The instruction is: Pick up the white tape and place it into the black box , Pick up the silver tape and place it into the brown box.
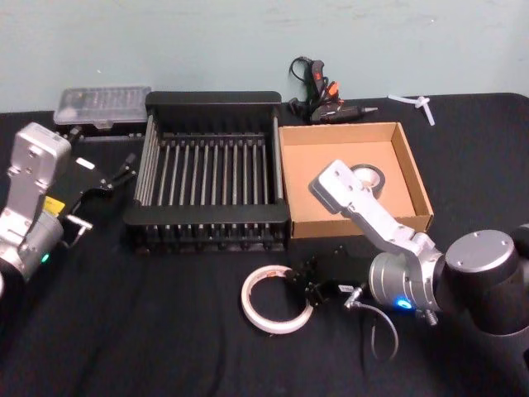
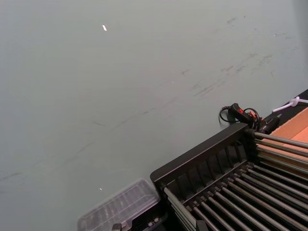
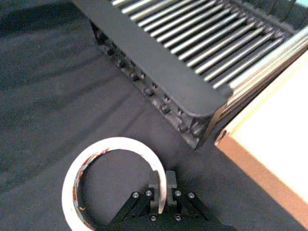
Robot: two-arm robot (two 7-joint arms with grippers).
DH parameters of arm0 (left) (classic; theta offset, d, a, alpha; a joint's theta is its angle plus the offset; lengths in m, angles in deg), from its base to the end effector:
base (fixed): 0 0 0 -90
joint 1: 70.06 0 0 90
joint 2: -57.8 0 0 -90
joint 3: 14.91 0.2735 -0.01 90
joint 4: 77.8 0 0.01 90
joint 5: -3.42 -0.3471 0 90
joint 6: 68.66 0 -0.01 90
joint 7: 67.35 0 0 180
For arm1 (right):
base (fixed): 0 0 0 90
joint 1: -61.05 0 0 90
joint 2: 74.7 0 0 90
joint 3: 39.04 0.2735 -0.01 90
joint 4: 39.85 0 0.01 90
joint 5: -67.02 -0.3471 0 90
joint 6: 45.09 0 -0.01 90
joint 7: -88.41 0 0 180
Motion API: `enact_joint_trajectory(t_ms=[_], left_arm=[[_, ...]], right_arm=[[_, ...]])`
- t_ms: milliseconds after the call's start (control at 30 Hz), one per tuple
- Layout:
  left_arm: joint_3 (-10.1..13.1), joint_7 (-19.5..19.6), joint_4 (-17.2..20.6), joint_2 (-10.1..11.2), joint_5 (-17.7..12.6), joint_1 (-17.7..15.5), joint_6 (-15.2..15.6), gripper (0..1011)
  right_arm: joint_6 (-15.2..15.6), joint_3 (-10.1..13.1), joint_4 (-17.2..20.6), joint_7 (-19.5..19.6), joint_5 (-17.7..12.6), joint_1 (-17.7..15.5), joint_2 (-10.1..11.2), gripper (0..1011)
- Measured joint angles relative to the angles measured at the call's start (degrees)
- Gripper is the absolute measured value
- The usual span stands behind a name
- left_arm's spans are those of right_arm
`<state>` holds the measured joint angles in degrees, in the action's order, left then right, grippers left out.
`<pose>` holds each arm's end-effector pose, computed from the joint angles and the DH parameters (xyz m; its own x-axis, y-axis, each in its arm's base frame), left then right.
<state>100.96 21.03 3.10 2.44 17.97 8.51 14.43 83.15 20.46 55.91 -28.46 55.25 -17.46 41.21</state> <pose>0.3916 0.0631 -0.2963 0.2924 0.8803 0.3736 -0.9552 0.2875 0.0703 0.3691 0.0566 -0.2410 0.7741 -0.6331 -0.0029 0.4922 0.6048 -0.6260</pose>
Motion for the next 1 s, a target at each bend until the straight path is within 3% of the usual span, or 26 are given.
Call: enact_joint_trajectory(t_ms=[1000], left_arm=[[0.0,0.0,0.0,0.0,0.0,0.0,0.0,1001]], right_arm=[[-2.53,3.06,8.68,0.52,-2.2,-0.72,3.36,95]])
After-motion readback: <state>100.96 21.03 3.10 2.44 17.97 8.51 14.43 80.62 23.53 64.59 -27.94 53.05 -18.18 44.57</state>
